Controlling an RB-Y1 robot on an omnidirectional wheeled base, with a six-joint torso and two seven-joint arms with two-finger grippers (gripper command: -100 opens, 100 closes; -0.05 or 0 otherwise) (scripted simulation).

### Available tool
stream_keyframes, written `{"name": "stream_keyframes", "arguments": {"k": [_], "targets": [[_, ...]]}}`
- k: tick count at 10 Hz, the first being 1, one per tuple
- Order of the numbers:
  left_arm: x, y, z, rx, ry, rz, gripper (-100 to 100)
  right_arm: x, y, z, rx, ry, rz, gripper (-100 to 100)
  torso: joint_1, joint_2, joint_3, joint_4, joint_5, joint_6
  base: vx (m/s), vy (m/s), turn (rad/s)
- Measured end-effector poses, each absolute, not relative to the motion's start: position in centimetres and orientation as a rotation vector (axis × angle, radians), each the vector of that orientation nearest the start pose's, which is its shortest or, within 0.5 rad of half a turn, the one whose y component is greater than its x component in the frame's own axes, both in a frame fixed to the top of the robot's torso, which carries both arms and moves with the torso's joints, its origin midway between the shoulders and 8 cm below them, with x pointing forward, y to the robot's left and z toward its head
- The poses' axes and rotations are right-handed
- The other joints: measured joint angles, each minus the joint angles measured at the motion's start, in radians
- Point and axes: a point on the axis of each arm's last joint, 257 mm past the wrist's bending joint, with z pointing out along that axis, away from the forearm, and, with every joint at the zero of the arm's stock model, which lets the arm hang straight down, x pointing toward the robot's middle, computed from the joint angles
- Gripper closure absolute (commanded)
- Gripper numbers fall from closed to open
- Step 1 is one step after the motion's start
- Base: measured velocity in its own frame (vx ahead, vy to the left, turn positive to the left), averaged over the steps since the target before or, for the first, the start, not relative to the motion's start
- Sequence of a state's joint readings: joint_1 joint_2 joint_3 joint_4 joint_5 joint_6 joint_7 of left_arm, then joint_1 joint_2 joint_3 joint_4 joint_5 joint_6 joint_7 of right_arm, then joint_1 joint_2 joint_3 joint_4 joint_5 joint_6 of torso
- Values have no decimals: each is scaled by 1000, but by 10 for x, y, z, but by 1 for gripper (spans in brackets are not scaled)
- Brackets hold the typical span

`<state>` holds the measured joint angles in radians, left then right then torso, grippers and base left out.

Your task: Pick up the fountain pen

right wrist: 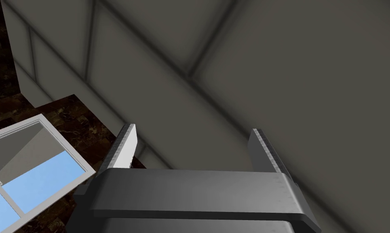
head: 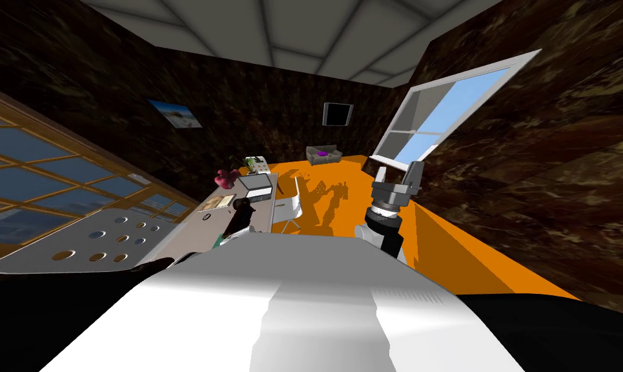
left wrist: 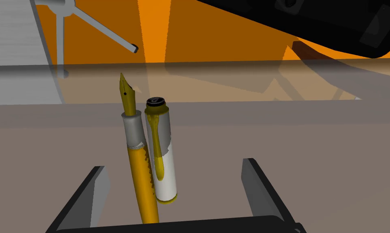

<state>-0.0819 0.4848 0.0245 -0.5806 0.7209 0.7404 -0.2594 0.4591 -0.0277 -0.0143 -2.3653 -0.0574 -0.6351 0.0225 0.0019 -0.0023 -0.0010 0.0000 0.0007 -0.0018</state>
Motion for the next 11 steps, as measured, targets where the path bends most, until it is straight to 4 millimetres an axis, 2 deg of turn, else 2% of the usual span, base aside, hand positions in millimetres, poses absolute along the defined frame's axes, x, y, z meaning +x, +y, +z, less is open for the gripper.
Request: {"name": "stream_keyframes", "arguments": {"k": [3, 10, 11], "targets": [[202, 466, -613, -2546, 1725, -64, -100, 298, -274, 95, 455, 422, 1371, 0, -4, 5, 3, 1, -1, 1, -66, -38, -217], [201, 466, -613, -2556, 1709, -64, -100, 298, -274, 95, 455, 422, 1371, 0, 0, 0, 0, 0, 0, 0, 4, 2, 12], [201, 466, -613, -2556, 1709, -64, -100, 298, -274, 95, 455, 422, 1371, 0, 0, 1, 0, 0, 0, 0, -75, -42, -244]]}}
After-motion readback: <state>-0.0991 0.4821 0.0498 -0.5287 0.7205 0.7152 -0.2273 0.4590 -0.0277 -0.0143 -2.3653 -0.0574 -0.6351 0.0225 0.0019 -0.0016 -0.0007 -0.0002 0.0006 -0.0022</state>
